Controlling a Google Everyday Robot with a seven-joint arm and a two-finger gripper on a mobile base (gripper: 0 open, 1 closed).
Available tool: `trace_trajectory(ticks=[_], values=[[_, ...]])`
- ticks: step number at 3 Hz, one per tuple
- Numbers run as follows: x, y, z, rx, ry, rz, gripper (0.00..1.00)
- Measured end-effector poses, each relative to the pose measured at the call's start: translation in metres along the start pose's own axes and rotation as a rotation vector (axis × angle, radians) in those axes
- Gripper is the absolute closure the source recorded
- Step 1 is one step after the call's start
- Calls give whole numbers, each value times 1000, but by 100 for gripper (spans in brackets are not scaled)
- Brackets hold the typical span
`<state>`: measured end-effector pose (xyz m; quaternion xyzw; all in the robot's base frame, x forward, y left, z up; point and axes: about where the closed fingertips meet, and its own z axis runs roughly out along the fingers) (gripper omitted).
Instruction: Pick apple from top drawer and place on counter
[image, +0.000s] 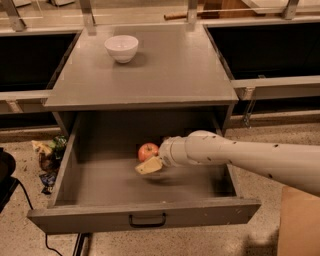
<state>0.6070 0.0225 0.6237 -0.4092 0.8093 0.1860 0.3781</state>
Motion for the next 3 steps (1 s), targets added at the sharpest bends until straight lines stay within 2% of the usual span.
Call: trace_trajectory(ticks=[1, 3], values=[[-7, -1, 3, -3, -25, -3, 29], [-26, 7, -48, 29, -102, -31, 76]])
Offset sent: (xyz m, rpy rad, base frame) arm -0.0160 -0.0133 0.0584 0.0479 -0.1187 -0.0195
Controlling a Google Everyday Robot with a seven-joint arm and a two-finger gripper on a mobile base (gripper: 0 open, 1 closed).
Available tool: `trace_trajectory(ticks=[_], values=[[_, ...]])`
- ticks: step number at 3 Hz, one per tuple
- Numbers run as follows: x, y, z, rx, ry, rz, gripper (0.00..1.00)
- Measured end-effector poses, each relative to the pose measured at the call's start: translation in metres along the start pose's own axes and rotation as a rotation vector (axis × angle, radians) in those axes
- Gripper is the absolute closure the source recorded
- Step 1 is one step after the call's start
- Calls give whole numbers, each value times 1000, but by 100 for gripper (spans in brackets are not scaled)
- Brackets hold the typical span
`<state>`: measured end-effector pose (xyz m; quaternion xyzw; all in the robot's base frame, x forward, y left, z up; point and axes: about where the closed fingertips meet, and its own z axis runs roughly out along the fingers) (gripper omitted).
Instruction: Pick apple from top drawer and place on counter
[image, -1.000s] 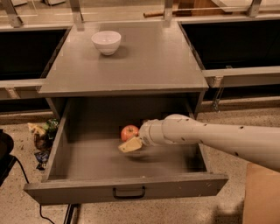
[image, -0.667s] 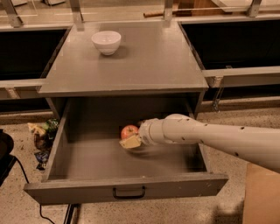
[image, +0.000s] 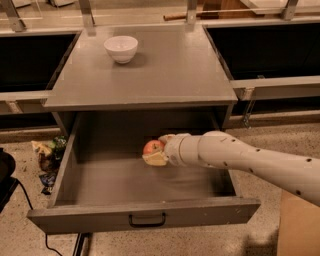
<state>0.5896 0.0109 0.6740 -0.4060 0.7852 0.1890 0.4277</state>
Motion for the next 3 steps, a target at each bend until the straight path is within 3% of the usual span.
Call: trace_trajectory(ticks=[1, 2, 3], values=[[-13, -11, -37, 14, -58, -18, 98], [-30, -25, -76, -30, -109, -61, 100], [-30, -25, -75, -28, -109, -61, 100]])
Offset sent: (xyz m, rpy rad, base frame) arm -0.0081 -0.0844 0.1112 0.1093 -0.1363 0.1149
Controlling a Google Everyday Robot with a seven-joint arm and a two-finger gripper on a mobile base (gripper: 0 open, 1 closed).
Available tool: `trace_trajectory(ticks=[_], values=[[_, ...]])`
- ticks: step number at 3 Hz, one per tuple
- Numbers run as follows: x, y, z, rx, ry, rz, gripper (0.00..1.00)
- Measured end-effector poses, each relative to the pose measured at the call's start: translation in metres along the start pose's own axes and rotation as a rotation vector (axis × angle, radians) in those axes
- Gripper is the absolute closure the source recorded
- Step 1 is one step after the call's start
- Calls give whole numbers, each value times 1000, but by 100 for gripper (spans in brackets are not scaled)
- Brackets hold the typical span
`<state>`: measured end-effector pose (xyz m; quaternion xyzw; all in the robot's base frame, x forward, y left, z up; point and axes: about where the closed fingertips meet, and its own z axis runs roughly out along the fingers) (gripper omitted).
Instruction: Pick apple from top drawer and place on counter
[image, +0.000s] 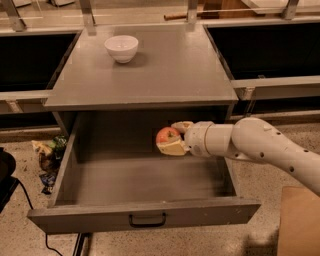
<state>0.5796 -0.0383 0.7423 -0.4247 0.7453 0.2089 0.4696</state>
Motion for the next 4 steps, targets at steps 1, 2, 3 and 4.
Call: trace_trajectory(ticks=[1, 2, 3, 4], values=[[-33, -11, -15, 4, 7, -90, 100], [-89, -30, -45, 34, 13, -230, 100], [-147, -52, -71, 85, 3, -354, 100], [-147, -52, -71, 85, 3, -354, 100]])
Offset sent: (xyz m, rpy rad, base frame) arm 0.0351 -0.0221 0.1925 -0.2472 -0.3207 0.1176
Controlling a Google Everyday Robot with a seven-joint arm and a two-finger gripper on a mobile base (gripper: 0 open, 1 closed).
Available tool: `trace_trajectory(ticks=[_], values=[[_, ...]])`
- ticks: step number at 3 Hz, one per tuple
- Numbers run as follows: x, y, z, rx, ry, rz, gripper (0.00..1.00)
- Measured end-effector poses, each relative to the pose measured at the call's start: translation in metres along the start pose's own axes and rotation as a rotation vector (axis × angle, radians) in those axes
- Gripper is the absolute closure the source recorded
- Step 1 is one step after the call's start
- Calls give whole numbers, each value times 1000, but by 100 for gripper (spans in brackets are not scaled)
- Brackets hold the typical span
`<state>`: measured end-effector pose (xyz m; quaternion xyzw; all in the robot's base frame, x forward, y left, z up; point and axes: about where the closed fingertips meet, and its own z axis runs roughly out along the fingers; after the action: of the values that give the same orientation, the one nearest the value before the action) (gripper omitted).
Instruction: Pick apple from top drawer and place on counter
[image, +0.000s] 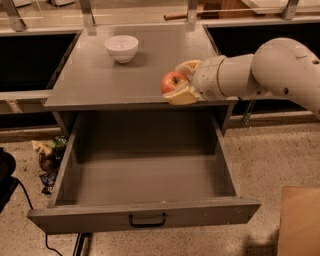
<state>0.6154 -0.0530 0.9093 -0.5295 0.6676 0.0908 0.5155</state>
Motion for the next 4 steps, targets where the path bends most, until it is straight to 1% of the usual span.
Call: trace_trajectory(ticks=[1, 2, 3, 4], values=[[-9, -19, 10, 7, 11, 0, 100], [-23, -55, 28, 3, 31, 2, 100], [-26, -88, 51, 3, 7, 65, 100], [-20, -111, 74, -8, -15, 144, 100]])
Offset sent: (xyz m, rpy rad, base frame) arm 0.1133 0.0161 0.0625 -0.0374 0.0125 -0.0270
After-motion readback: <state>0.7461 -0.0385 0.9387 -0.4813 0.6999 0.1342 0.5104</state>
